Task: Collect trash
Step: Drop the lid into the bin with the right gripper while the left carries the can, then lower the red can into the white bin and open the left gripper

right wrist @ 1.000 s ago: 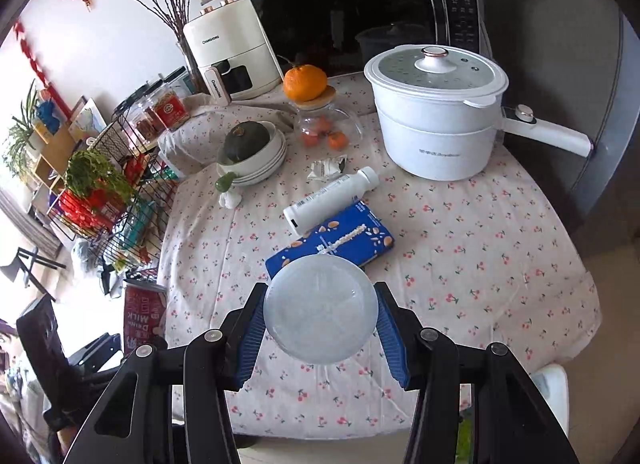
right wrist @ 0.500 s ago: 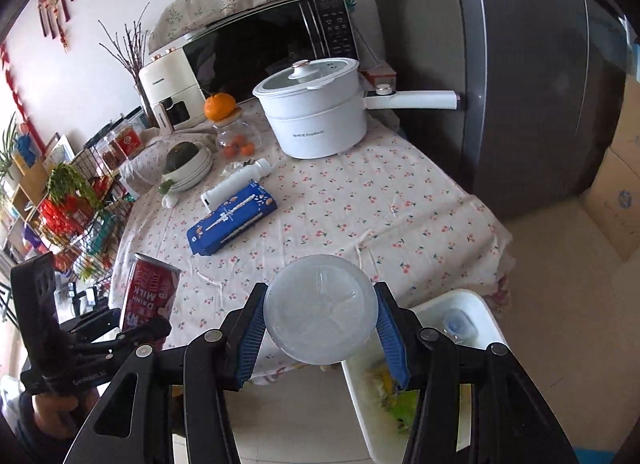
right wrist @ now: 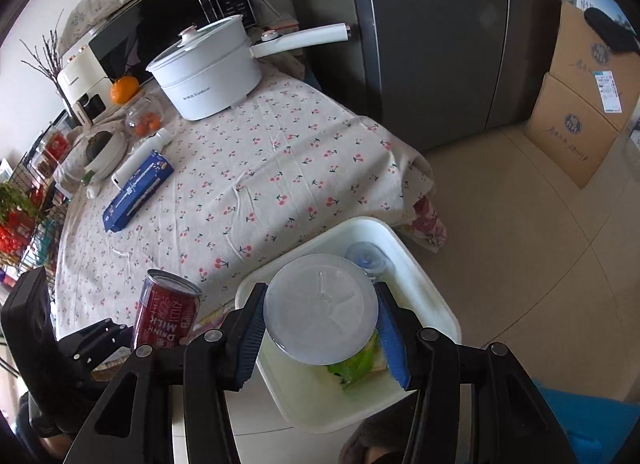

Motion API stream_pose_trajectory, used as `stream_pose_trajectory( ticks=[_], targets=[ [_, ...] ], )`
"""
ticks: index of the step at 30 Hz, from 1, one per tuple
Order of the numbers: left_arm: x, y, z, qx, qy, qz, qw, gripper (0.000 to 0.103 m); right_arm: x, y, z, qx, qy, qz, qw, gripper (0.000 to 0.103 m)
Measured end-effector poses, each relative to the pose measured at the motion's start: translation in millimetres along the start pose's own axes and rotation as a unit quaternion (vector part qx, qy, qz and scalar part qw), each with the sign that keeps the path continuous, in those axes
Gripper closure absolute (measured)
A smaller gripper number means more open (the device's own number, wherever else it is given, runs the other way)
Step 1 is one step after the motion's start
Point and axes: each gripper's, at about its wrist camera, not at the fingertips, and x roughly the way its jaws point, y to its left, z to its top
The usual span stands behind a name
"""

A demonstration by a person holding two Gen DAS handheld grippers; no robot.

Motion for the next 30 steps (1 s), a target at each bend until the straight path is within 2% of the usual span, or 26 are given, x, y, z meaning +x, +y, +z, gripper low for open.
stream_pose_trajectory(
  ticks=[11,14,16,22,24,25,30],
  targets=[
    [36,-23,2,0.028,0.019,0.001,0.9994,0.049,38,-42,-16,0.064,0.081,-0.022,0.994,0.049],
    [41,-24,3,0.034,0.023,0.005,0.9992,0.049,32,-50,-16,0.079,0.076,-0.024,0.994,0.047],
    [44,-23,3,0.035,0.024,0.007,0.9991,0.049,25,-53,-13,0.081,0.061,-0.033,0.994,0.039],
    [46,-24,5,0.039,0.019,0.012,0.9990,0.048,16,-58,-9,0.091,0.046,-0.034,0.994,0.038],
    [44,-23,7,0.042,0.013,0.015,0.9989,0.035,16,-58,-8,0.091,0.045,-0.034,0.994,0.038],
    [42,-23,8,0.041,0.007,0.019,0.9990,0.023,17,-58,-8,0.091,0.045,-0.033,0.994,0.038],
    [31,-17,10,0.038,0.000,0.027,0.9989,0.021,16,-53,-7,0.086,0.042,-0.037,0.995,0.037]
  ],
)
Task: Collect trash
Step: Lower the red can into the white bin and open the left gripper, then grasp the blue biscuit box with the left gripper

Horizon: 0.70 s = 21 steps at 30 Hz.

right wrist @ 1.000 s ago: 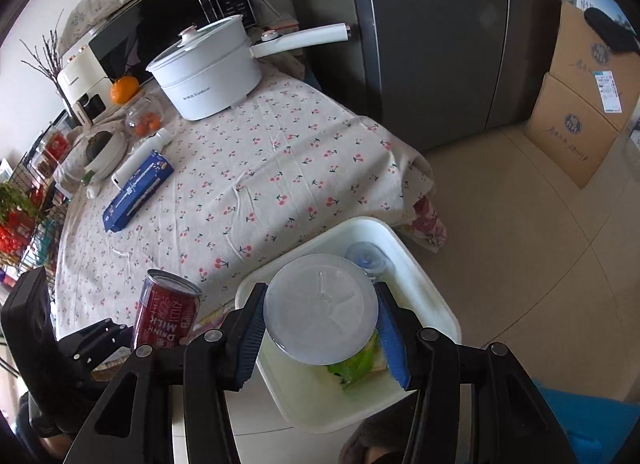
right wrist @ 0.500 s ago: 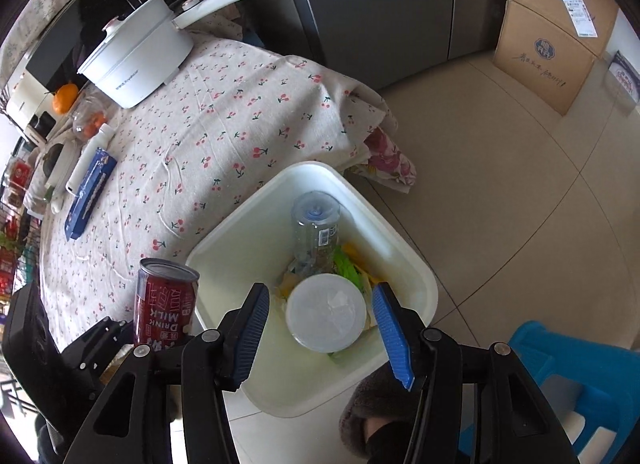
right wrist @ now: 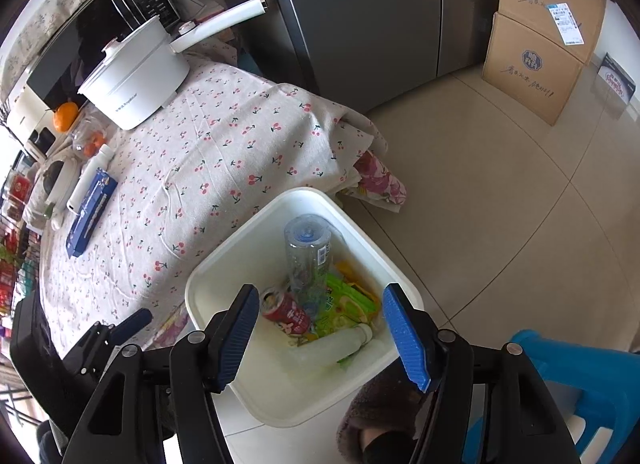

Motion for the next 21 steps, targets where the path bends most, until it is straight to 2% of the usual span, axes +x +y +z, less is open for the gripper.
stream_pose_trajectory(
  ticks=[8,11,17,21],
  targets=[
    [-21,29,-5,-0.025,-0.003,0.037,0.9990,0.012,1,14,3,-0.009,0.000,0.003,1.000,0.035],
    [-33,47,-10,-0.042,-0.008,0.058,0.9974,0.007,1,24,4,-0.016,-0.003,0.004,1.000,0.028],
    [-55,90,-18,-0.056,-0.009,0.121,0.9910,0.004,4,53,7,-0.045,-0.002,0.009,0.999,0.024],
    [-69,126,-21,-0.055,-0.009,0.176,0.9828,0.004,8,79,8,-0.074,-0.001,0.010,0.997,0.023]
  ],
)
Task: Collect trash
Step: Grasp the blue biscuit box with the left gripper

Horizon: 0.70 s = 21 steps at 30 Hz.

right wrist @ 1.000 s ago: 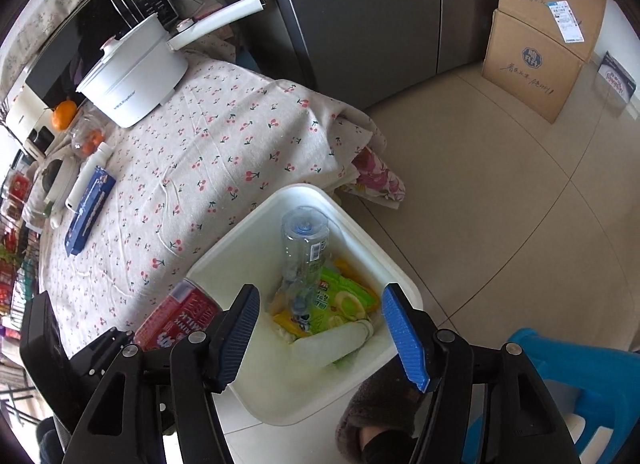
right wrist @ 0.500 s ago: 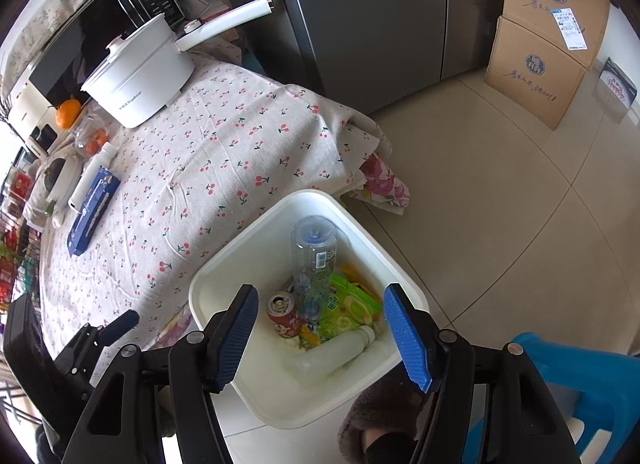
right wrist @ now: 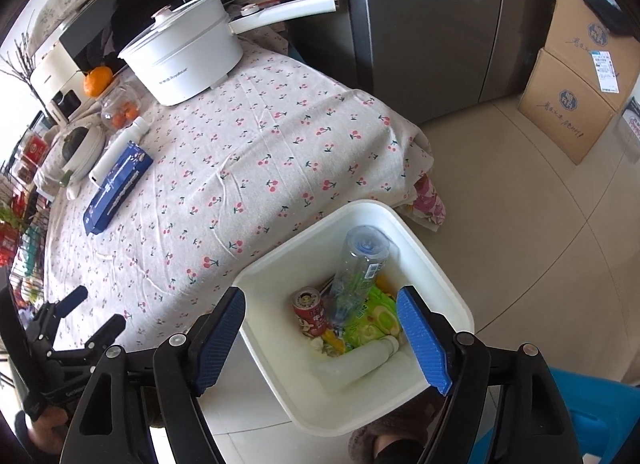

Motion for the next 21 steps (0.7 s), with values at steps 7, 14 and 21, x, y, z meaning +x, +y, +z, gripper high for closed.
stream_pose_trajectory(
  ticks=[7,14,21],
  targets=[
    [2,70,20,0.021,-0.004,0.008,0.9997,0.003,15,48,14,-0.048,0.012,0.009,0.999,0.023],
    [29,136,53,0.018,0.014,-0.008,0.9997,0.001,34,93,26,-0.094,0.023,0.011,0.995,0.023],
    [71,146,83,0.079,0.035,-0.011,0.9962,0.001,45,115,34,-0.127,0.025,0.004,0.992,0.023]
  ],
)
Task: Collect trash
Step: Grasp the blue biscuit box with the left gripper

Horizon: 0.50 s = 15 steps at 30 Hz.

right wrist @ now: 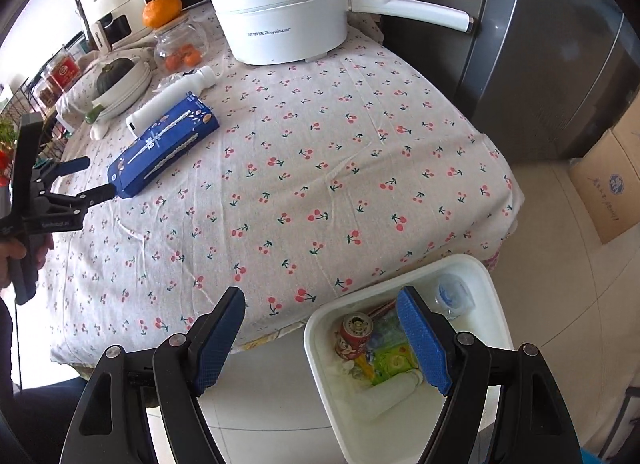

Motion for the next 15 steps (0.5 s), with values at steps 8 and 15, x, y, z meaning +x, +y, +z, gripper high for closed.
stream_pose_trajectory(
  ticks=[8,15],
  targets=[
    [47,-5,21,0.058,0.047,-0.003,0.9972,0.001,7,1,9,0.000,0.006,-0.005,1.000,0.023],
    [61,2,23,0.022,0.059,-0.005,0.9980,0.003,15,2,15,-0.002,0.016,-0.008,1.000,0.023]
  ],
)
